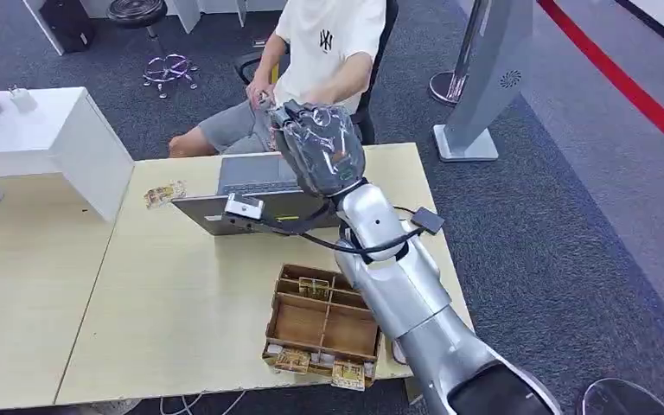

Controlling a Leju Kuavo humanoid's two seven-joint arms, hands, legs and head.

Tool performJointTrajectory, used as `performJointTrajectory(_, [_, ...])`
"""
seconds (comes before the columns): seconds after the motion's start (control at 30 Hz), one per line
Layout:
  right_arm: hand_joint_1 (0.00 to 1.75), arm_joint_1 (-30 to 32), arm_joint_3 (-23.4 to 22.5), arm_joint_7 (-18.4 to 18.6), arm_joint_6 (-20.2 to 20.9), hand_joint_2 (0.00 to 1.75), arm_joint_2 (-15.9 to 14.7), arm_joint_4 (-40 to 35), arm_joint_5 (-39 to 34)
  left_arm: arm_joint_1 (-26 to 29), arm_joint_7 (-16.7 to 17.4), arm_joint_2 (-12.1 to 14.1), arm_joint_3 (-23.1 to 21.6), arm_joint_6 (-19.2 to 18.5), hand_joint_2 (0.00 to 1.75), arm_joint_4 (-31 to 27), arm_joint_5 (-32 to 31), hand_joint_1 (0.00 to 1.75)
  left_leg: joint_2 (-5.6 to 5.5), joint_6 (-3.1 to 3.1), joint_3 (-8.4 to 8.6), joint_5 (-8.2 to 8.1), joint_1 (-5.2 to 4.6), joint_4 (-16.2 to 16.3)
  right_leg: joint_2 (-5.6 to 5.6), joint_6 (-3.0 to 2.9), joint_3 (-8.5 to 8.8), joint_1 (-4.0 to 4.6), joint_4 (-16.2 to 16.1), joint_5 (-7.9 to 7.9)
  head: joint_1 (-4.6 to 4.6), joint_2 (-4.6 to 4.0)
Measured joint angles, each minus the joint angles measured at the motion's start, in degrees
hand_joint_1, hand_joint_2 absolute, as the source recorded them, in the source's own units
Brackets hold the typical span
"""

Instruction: Pass the card to the sensor for recognition and then transmit it.

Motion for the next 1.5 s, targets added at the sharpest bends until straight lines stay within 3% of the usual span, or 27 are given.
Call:
performJointTrajectory(0.2, [1.75, -1.30, -0.02, 2.14, -0.02, 1.75, 0.00, 2.90, 1.88, -0.02, -0.13, -0.04, -0.63, 0.00, 0.00, 0.00, 0.02, 0.00, -0.01, 0.01, 0.00, 0.00, 0.00, 0.00, 0.00, 0.00, 0.00, 0.00, 0.00, 0.00, -0.02, 0.00])
performJointTrajectory(0.23, [0.02, -1.33, -0.02, 2.68, -0.02, 1.75, 0.00, 3.23, 2.33, -0.02, -0.13, -0.04, -0.68, 0.00, 0.00, 0.00, 0.02, 0.00, -0.01, 0.01, -0.01, 0.00, 0.00, 0.00, 0.00, 0.00, -0.01, 0.00, 0.00, 0.00, -0.02, 0.00])
performJointTrajectory(0.27, [0.00, -1.33, -0.02, 3.10, -0.02, 1.75, -0.02, 3.56, 2.62, -0.02, -0.13, -0.09, -0.68, 0.00, 0.00, 0.00, 0.04, 0.00, -0.01, 0.01, -0.01, 0.00, 0.00, 0.00, 0.00, 0.00, -0.01, 0.00, 0.00, 0.00, -0.02, 0.00])
performJointTrajectory(0.3, [0.00, -1.33, -0.02, 3.58, -0.02, 0.00, -0.04, 3.80, 2.91, -0.01, -0.11, -0.11, -0.70, 0.00, 0.00, 0.00, 0.07, 0.00, -0.01, 0.01, -0.01, 0.00, 0.00, 0.00, 0.00, 0.00, -0.02, 0.00, 0.00, 0.00, -0.02, 0.00])
performJointTrajectory(0.47, [0.00, -1.27, 0.00, 5.03, -0.04, 0.00, -0.11, 4.52, 2.14, 0.01, 0.17, -0.20, -0.70, 0.09, 0.00, 0.00, 0.17, 0.00, 0.00, 0.01, -0.01, 0.00, 0.00, 0.00, 0.01, 0.00, -0.04, 0.00, 0.00, 0.00, -0.02, 0.00])
performJointTrajectory(0.6, [0.00, 0.08, -0.13, 2.69, -0.04, 0.00, -0.11, 2.84, -0.05, 0.05, 0.50, -0.26, -0.70, 0.15, 0.00, 0.00, 0.33, 0.00, 0.00, 0.00, -0.01, -0.01, 0.00, 0.00, 0.02, 0.00, -0.05, 0.00, 0.00, 0.00, -0.04, 0.00])
performJointTrajectory(0.93, [0.00, 1.30, -0.46, 2.21, -0.04, 0.00, -0.11, 0.94, -0.35, 0.07, 0.52, -0.26, -0.70, 0.15, 0.00, 0.00, 0.33, 0.00, 0.01, 0.00, -0.02, 0.00, 0.00, 0.00, 0.02, 0.00, -0.05, 0.00, 0.00, 0.00, -0.02, 0.00])
performJointTrajectory(1.0, [0.00, 2.58, -1.13, -0.67, -0.04, 0.00, 0.04, -0.69, -1.89, 0.10, 0.81, -0.26, -0.70, 0.20, 0.00, 0.00, 0.52, 0.00, -0.01, 0.00, -0.02, 0.00, 0.00, 0.00, 0.00, 0.00, -0.04, 0.00, 0.00, 0.00, -0.02, 0.00])
performJointTrajectory(1.03, [0.00, 4.22, -2.12, -3.97, -0.07, 0.00, 0.48, -2.61, -3.59, 0.16, 0.92, -0.26, -0.70, 0.31, 0.00, 0.00, 0.79, 0.00, -0.01, 0.00, -0.02, 0.00, 0.00, 0.00, 0.00, 0.00, -0.05, 0.00, 0.00, 0.00, 0.00, 0.00])
performJointTrajectory(1.1, [0.00, 7.69, -4.28, -10.41, -0.09, 0.00, 1.68, -7.24, -9.41, 0.23, 1.14, -0.26, -0.68, 0.70, 0.00, 0.00, 1.33, 0.00, -0.01, -0.01, -0.03, -0.03, 0.00, 0.00, 0.00, 0.00, -0.05, 0.00, 0.00, -0.02, -0.02, 0.02])
performJointTrajectory(1.17, [0.00, 10.98, -4.90, -14.24, -0.15, 0.00, 2.38, -11.88, -16.95, 0.32, 1.64, -0.26, -0.66, 1.05, 0.00, 0.00, 1.75, 0.00, -0.02, 0.00, -0.04, -0.05, 0.00, 0.00, 0.00, 0.01, -0.06, 0.00, -0.01, -0.04, 0.00, 0.02])
performJointTrajectory(1.27, [0.00, 16.17, -4.17, -17.38, -0.02, 0.00, 2.84, -17.32, -33.16, 0.53, 2.23, -0.26, -0.26, 1.99, 0.00, 0.00, 2.80, 0.00, -0.01, 0.02, -0.06, -0.11, 0.00, -0.01, 0.00, 0.00, -0.06, 0.00, -0.01, -0.07, 0.00, 0.00])
performJointTrajectory(1.33, [0.00, 19.27, -2.03, -16.85, 0.24, 0.00, 2.67, -20.47, -44.83, 0.75, 2.51, -0.24, 0.29, 2.71, 0.00, 0.00, 3.41, 0.00, 0.01, 0.00, -0.06, -0.12, -0.01, -0.02, 0.02, -0.01, -0.13, 0.00, -0.01, -0.07, -0.02, 0.00])
performJointTrajectory(1.37, [0.00, 20.50, -0.74, -16.74, 1.91, 0.00, 2.01, -22.30, -50.36, 0.88, 2.73, -0.24, 0.55, 3.32, 0.00, 0.00, 3.65, 0.00, 0.02, 0.00, -0.07, -0.12, -0.01, -0.02, 0.02, -0.01, -0.14, 0.00, -0.01, -0.07, -0.04, 0.00])
performJointTrajectory(1.43, [0.00, 23.76, 1.96, -17.00, 8.06, 0.00, 0.38, -27.13, -64.02, 1.33, 2.78, -0.17, 1.27, 4.46, 0.00, 0.00, 4.35, 0.00, 0.01, 0.01, -0.09, -0.13, 0.00, -0.02, 0.01, 0.00, -0.14, 0.00, -0.02, -0.07, 0.00, 0.00])
performJointTrajectory(1.5, [0.00, 26.84, 3.06, -18.09, 15.25, 0.00, -0.96, -30.85, -73.00, 1.60, 2.84, -0.09, 1.84, 5.42, 0.00, 0.00, 4.48, 0.00, 0.00, 0.01, -0.10, -0.12, -0.01, -0.01, 0.00, 0.00, -0.15, 0.00, -0.02, -0.07, -0.02, 0.00])
